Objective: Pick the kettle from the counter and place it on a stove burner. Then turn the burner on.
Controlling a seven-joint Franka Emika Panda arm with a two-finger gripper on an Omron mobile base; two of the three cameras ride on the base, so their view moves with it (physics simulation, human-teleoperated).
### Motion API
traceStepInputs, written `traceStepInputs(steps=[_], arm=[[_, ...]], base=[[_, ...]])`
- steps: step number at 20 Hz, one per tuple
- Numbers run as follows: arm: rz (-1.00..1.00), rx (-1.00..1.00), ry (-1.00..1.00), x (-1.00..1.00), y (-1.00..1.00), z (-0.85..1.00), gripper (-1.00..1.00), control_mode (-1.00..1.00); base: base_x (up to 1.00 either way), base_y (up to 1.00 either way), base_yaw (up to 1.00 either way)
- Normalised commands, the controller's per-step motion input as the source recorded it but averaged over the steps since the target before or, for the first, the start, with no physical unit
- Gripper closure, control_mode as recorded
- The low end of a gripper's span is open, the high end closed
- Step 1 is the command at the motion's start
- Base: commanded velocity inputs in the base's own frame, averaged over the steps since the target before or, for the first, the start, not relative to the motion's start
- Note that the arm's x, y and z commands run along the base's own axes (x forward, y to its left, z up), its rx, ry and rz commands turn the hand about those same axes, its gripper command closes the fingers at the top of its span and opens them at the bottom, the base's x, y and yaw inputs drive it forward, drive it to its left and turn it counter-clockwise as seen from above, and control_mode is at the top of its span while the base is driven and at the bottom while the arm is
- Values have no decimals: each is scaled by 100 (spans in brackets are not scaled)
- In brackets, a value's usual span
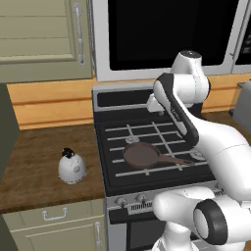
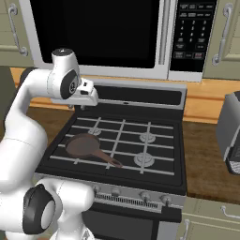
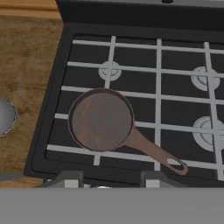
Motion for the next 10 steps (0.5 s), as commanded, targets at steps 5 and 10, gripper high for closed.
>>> traceStepInputs(steps=[5, 10], arm=[[0, -2, 2, -10, 0, -14, -100, -100], [0, -7, 3, -5, 98, -44, -100, -100]], base=[[0, 0, 0], [0, 0, 0]])
